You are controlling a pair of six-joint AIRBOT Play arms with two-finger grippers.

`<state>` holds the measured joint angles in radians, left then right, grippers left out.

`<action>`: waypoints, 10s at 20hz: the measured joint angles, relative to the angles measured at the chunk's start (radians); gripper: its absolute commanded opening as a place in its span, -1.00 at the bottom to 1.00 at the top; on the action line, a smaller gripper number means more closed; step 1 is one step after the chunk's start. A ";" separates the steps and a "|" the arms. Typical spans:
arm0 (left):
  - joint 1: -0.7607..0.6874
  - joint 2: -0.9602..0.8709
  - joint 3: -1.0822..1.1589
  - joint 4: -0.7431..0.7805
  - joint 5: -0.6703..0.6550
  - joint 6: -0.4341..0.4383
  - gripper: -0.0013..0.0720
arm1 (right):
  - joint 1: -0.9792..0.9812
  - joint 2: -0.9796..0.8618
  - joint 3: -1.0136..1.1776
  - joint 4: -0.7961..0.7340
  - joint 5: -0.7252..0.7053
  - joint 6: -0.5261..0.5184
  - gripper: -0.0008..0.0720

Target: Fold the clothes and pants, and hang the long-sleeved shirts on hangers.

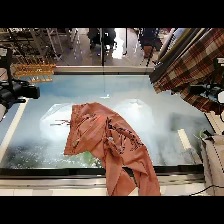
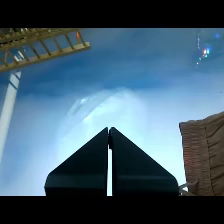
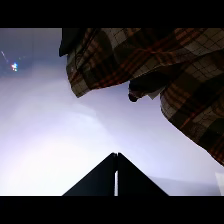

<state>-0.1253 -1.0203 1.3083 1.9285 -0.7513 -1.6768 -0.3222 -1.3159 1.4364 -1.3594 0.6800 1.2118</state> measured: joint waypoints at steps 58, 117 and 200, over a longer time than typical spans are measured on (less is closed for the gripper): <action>0.001 -0.132 -0.570 -0.806 -0.290 0.998 0.61 | 0.987 0.147 -0.865 0.619 0.306 0.294 0.20; 0.756 -0.347 -0.227 -1.046 -0.440 1.289 0.95 | 0.029 -0.009 -0.240 0.069 0.779 -0.021 0.63; 0.943 -0.440 0.213 -2.170 -0.770 0.823 -0.94 | -0.182 0.220 -0.043 0.348 0.503 -0.151 -0.94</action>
<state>0.8173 -1.4605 1.5215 -0.2417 -1.5215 -0.8539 -0.5045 -1.0958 1.3933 -1.0111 1.1828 1.0607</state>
